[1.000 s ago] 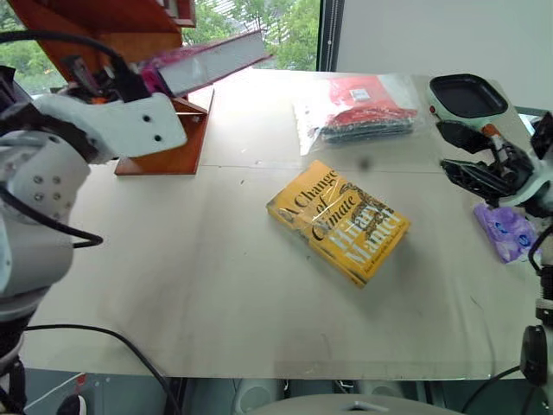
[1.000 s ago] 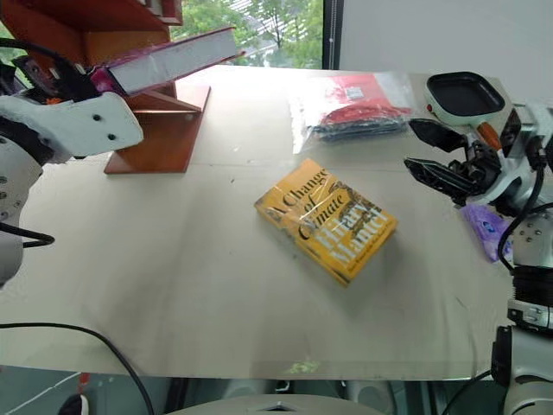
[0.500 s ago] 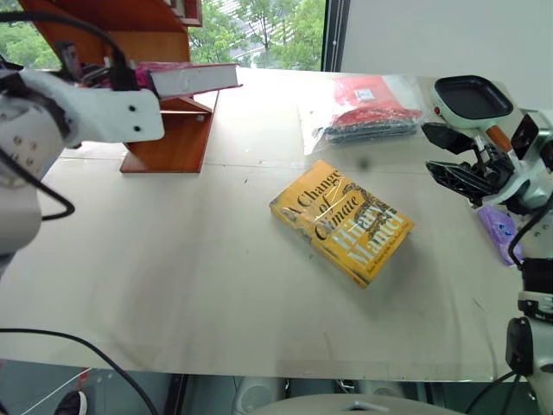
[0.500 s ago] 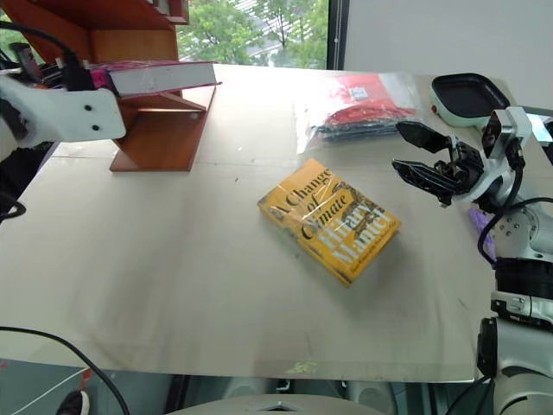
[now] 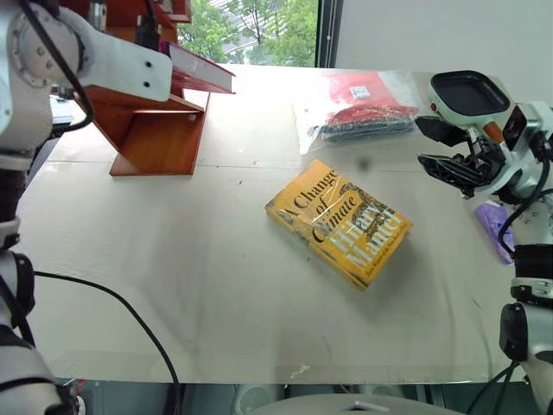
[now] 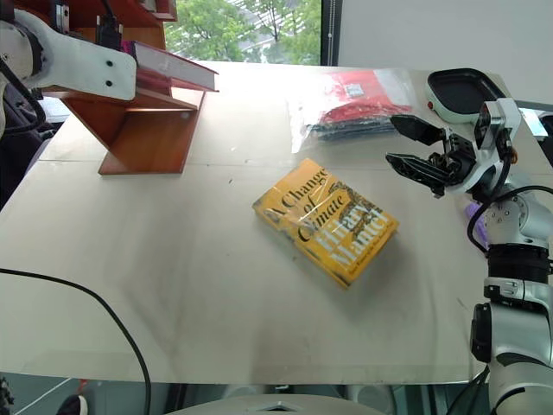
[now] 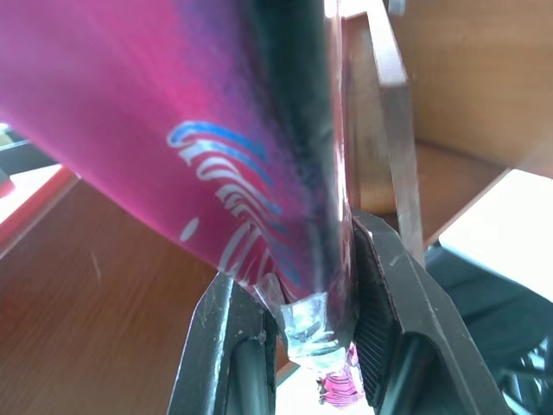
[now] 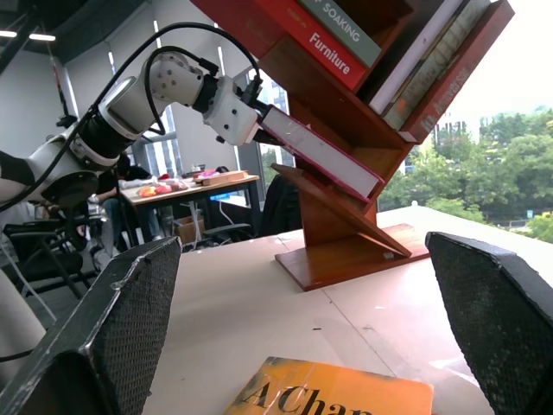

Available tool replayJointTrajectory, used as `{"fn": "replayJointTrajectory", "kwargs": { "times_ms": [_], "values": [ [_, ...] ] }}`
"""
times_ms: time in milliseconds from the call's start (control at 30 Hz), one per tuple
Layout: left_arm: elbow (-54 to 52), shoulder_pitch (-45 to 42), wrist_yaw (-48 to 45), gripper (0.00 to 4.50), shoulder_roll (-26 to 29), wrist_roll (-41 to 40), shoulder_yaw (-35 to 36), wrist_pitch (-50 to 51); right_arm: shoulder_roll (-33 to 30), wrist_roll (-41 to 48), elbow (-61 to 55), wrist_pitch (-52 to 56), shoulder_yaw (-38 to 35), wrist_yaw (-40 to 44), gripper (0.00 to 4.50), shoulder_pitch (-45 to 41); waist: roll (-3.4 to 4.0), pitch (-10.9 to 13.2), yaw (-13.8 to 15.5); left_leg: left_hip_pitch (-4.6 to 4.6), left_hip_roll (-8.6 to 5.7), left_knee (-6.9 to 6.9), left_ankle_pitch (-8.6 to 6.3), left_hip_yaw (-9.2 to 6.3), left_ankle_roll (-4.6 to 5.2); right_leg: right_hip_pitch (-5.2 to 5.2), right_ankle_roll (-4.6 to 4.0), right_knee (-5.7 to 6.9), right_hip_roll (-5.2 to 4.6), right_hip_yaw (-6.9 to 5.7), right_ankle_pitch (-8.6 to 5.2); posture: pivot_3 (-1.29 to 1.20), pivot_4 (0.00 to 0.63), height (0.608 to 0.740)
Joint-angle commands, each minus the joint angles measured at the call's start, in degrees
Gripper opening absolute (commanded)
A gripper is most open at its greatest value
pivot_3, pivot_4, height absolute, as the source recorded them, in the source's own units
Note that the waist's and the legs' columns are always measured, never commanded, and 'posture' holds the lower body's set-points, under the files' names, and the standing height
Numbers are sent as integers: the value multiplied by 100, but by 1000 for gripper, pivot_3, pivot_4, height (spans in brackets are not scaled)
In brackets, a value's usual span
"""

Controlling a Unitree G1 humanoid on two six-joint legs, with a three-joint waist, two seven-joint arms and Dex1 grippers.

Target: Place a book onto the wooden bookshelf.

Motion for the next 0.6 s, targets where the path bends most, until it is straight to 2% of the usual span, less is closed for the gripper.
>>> {"fn": "replayJointTrajectory", "kwargs": {
  "times_ms": [33,200,400,600],
  "values": [
    [183,-343,-229,585,42,309,46,-222,-12,70,-93,-76,-192,-30,4500,-160,0,0,-6,-5,2,14,0,-2,0,0,0,5,0,-2,0,0,150,740],
    [635,-749,-408,585,-55,676,-135,-631,10,58,-100,-99,-192,-46,4500,-160,0,0,22,-10,3,44,0,-10,1,2,7,20,-1,-5,4,0,150,740],
    [860,-812,-316,585,-426,817,-87,-521,60,129,-305,-101,-227,-132,4500,-2,0,0,41,-9,3,45,0,-11,1,2,7,35,-3,-4,4,0,150,740],
    [822,-685,-565,585,-385,936,-35,-406,64,169,-442,-87,-270,-238,4500,108,0,0,-12,-14,3,44,0,-10,1,2,7,25,-8,-6,4,0,150,740]
  ]
}}
